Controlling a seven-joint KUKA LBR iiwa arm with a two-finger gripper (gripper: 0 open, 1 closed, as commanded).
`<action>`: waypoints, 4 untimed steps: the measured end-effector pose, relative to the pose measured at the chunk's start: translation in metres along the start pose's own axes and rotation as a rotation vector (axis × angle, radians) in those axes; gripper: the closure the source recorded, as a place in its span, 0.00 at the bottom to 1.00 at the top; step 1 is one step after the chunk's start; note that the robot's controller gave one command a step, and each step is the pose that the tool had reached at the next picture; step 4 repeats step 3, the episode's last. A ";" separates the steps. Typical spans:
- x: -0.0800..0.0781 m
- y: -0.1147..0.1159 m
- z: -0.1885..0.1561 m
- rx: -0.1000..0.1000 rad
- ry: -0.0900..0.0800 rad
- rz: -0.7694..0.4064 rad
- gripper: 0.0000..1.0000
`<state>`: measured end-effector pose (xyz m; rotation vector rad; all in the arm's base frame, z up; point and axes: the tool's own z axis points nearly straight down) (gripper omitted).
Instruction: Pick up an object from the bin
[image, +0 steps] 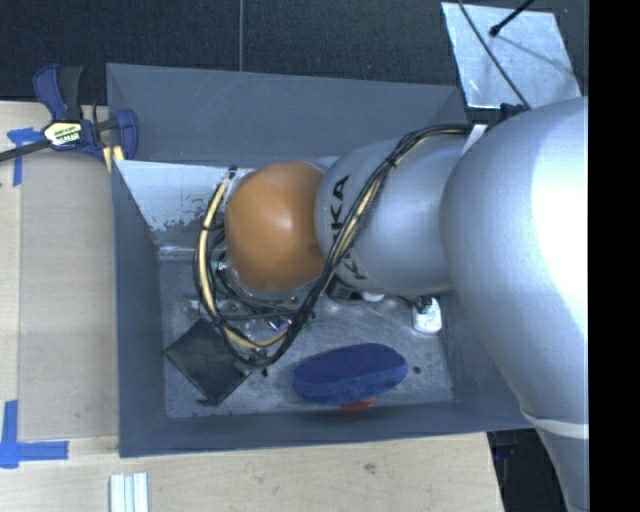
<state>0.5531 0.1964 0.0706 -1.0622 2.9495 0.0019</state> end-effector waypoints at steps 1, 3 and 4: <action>0.000 0.000 -0.001 -0.001 0.001 0.003 1.00; -0.005 0.005 -0.148 0.002 -0.003 0.003 1.00; -0.005 0.005 -0.148 0.002 -0.003 0.003 1.00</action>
Offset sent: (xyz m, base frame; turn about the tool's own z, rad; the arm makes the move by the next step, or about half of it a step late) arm 0.0000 0.0000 0.0000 0.0000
